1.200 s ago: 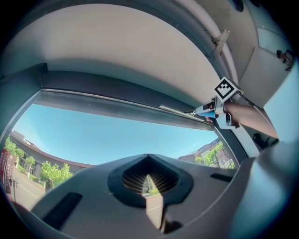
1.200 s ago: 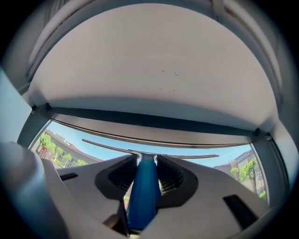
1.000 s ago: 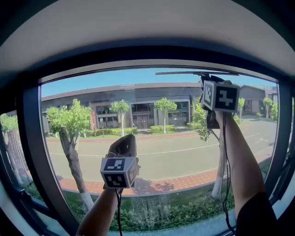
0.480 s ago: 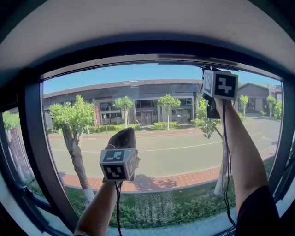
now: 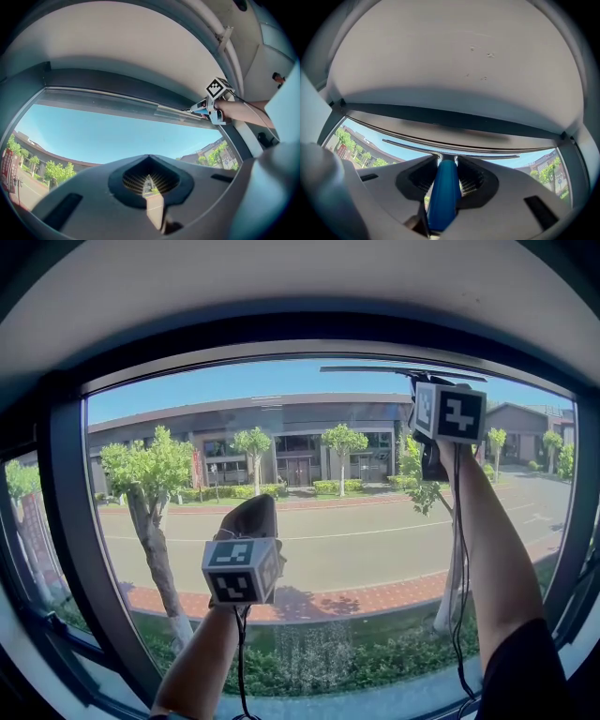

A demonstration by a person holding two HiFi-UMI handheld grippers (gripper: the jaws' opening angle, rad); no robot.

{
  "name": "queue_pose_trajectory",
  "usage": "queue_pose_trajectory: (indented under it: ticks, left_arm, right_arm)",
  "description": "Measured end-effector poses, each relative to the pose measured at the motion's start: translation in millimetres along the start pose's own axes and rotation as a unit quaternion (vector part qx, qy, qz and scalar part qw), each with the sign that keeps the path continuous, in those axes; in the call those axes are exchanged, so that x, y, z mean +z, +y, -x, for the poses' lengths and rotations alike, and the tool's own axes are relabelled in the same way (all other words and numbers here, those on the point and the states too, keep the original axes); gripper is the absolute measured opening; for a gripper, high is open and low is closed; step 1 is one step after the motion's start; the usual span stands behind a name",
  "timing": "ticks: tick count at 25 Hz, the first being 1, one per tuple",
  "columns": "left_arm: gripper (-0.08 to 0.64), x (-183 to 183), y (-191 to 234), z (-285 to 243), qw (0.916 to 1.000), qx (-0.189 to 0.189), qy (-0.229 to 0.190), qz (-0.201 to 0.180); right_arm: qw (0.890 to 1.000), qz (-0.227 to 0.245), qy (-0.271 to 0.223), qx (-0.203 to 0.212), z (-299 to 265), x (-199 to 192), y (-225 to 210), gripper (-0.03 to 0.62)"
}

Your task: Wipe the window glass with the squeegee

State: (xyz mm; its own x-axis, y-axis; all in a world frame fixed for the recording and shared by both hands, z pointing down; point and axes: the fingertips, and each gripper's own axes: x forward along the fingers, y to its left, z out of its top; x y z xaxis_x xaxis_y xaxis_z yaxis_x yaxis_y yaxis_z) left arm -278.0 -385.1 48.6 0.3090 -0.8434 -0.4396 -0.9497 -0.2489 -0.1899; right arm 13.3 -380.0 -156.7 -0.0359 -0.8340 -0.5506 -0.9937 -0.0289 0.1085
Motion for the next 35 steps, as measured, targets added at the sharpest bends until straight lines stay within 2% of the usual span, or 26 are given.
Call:
queue_pose_trajectory:
  ticks: [35]
  left_arm:
    - [0.002, -34.4, -17.8, 30.9, 0.9992, 0.004, 0.032, 0.025]
  right_arm:
    - [0.999, 0.006, 0.044, 0.013, 70.5, -105.8, 9.1, 0.130]
